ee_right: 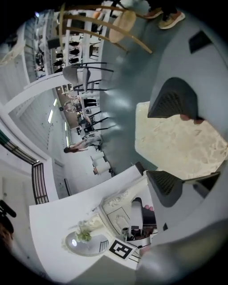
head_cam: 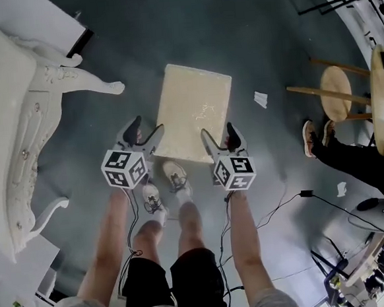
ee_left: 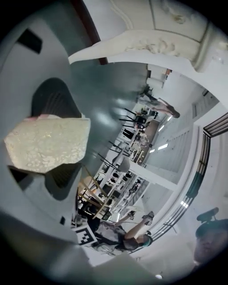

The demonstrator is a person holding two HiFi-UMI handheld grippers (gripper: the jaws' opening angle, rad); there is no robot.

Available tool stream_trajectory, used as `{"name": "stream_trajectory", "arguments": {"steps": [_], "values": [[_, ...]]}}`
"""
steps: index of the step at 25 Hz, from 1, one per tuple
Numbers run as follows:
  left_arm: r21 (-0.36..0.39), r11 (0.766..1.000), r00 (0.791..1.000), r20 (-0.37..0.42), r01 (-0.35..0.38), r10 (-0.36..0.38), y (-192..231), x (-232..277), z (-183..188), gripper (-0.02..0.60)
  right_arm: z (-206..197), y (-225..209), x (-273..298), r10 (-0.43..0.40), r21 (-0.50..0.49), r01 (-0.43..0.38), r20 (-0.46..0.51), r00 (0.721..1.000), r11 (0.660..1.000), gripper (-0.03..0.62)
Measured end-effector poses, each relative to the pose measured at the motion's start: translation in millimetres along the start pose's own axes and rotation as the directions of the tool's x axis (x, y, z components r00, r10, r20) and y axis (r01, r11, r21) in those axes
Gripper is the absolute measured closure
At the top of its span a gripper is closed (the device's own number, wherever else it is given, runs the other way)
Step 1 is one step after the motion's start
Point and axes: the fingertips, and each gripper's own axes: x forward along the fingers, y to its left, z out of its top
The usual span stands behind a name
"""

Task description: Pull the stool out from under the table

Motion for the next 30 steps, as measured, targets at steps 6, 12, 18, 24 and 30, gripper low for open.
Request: {"name": "stream_trajectory", "arguments": {"steps": [6,12,18,24,30], "values": [[0.037,0.997,0.990,0.131,-0.062,0.056,-9.7,-64.1,82.1,0.285,85.7,61.2,-20.7,0.039,-0.128,-0.029,0.075,0.996,0.991,0.234],[0.041,0.986,0.952,0.270,-0.160,0.143,-9.9,-150.4,156.3,0.322,163.3,138.1,-45.6,0.106,-0.235,-0.067,0.158,0.982,0.970,0.340],[0.057,0.955,0.891,0.379,-0.291,0.250,-12.2,-249.7,208.5,0.366,226.7,239.7,-86.4,0.256,-0.328,-0.174,0.223,0.941,0.928,0.380],[0.029,0.899,0.792,0.486,-0.438,0.370,6.2,-363.8,244.4,0.407,263.9,357.7,-109.5,0.421,-0.438,-0.295,0.224,0.879,0.849,0.420],[-0.087,0.835,0.684,0.531,-0.544,0.501,29.7,-478.4,244.6,0.457,267.7,483.3,-138.0,0.573,-0.518,-0.423,0.165,0.803,0.743,0.451]]}}
